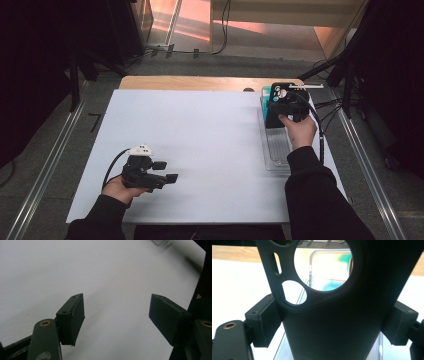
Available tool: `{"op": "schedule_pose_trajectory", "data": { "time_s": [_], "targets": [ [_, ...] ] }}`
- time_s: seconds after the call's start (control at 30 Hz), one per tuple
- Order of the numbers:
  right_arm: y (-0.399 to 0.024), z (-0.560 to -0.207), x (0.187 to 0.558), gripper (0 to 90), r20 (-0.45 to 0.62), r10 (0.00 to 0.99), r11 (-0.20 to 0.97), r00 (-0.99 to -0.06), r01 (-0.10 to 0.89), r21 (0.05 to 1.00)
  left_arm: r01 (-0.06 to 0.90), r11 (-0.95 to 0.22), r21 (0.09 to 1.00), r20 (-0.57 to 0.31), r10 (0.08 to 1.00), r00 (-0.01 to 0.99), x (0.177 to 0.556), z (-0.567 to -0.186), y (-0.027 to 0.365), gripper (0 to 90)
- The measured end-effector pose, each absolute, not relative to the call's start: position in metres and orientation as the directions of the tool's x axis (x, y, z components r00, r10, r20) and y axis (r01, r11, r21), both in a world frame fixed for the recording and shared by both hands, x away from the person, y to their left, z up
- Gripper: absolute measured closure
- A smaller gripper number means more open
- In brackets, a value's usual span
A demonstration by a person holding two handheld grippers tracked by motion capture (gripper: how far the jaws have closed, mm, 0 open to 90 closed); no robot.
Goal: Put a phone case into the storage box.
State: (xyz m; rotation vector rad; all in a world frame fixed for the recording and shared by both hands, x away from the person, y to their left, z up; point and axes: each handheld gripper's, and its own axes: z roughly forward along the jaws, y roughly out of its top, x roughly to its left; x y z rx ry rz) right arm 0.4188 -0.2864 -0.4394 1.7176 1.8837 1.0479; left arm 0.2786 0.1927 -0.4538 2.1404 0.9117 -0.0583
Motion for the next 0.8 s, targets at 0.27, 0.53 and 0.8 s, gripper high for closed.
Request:
{"op": "schedule_pose_trajectory", "data": {
  "time_s": [0.27,0.53,0.8],
  "targets": [
    [-0.281,-0.446,0.433,12.8,0.182,0.968,-0.016,-0.172,0.684,0.729,0.628,-0.429,0.649,-0.323,0.592,0.739,0.279,-0.454,0.193,28.7],
    [-0.277,-0.449,0.445,12.5,0.161,0.972,0.0,-0.171,0.685,0.729,0.625,-0.432,0.65,-0.321,0.589,0.742,0.278,-0.454,0.19,28.7],
    [-0.279,-0.449,0.452,12.0,0.18,0.97,-0.017,-0.165,0.688,0.725,0.626,-0.428,0.652,-0.325,0.588,0.74,0.278,-0.455,0.191,28.7]
  ]
}}
